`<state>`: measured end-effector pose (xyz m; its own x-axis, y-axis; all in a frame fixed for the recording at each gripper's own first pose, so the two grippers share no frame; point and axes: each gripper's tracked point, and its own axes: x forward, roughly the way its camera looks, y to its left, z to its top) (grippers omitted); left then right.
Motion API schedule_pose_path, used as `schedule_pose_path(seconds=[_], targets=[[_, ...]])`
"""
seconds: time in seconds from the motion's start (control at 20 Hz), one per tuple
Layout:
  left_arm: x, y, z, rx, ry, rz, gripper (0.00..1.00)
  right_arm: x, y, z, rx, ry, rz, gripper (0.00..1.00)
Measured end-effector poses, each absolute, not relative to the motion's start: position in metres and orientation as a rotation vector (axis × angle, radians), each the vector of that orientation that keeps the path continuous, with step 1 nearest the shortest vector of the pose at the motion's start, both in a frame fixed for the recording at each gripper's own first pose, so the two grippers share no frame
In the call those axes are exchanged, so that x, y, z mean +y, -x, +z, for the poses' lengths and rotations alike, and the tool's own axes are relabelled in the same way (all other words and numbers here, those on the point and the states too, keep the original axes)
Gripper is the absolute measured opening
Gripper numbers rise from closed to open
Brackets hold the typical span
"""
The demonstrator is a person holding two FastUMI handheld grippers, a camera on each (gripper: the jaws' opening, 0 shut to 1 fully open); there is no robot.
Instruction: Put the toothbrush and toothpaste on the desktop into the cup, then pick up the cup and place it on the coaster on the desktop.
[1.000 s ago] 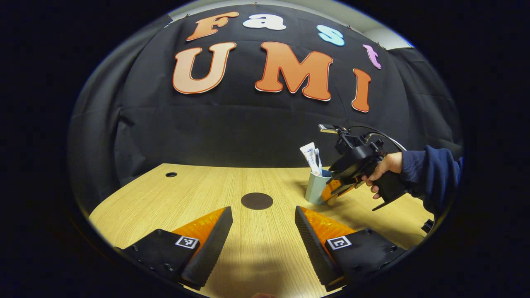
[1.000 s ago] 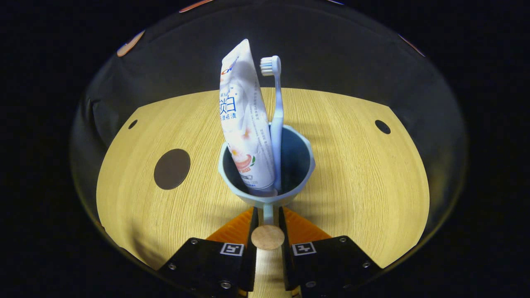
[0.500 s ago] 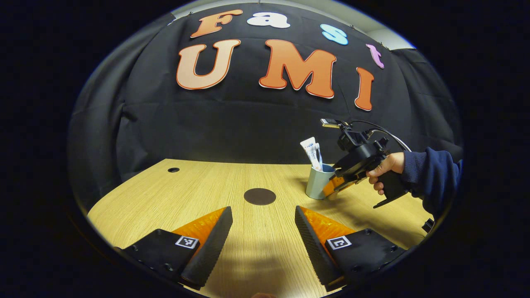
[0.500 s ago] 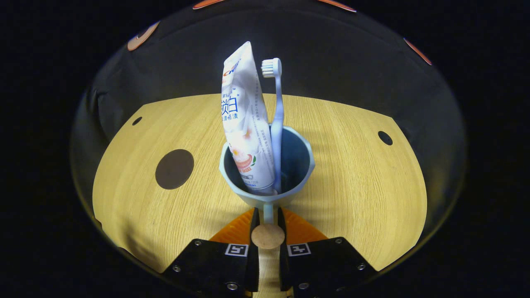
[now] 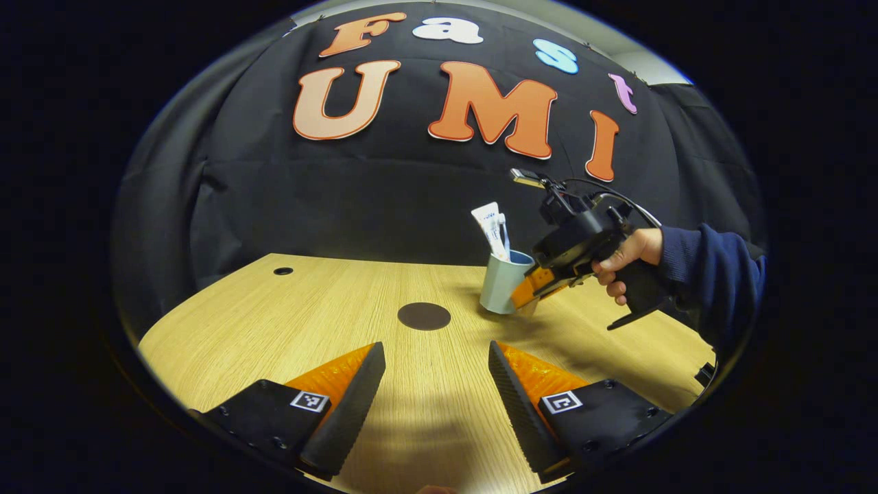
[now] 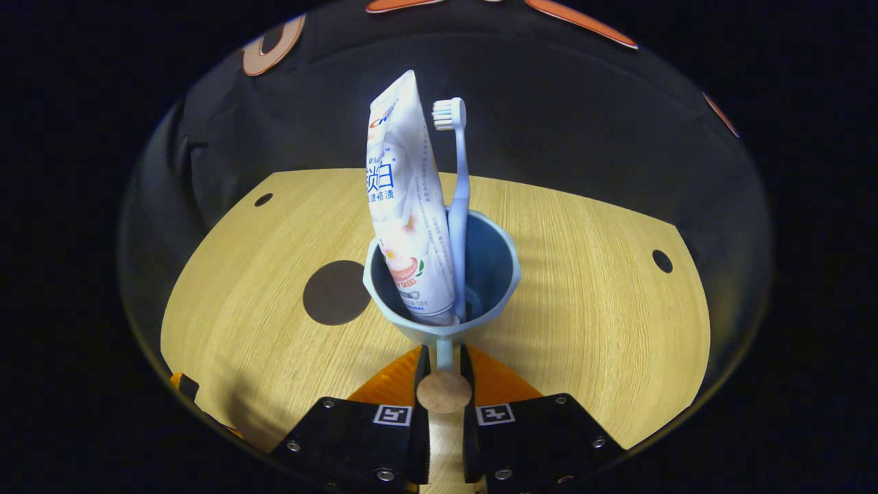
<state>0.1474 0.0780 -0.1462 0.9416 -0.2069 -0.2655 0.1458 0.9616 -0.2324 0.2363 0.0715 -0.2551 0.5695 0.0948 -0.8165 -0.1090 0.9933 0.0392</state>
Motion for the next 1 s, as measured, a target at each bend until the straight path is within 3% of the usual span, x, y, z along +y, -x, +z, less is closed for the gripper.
schedule_pose_path(seconds=[0.3,0.35,0.4,1.0], targets=[[0.079,-0.146,-0.151,0.294,0.232,-0.162,0.97,0.068,-0.242,-0.262,0.939,0.048,0.198,0.19],[0.08,-0.145,-0.152,0.296,0.232,-0.156,0.97,0.067,-0.243,-0.26,0.941,0.049,0.214,0.24],[0.08,-0.145,-0.152,0.295,0.234,-0.151,0.97,0.067,-0.244,-0.259,0.944,0.038,0.237,0.19],[0.089,-0.14,-0.148,0.326,0.288,-0.084,0.97,0.062,-0.245,-0.257,0.98,0.087,0.313,0.19]])
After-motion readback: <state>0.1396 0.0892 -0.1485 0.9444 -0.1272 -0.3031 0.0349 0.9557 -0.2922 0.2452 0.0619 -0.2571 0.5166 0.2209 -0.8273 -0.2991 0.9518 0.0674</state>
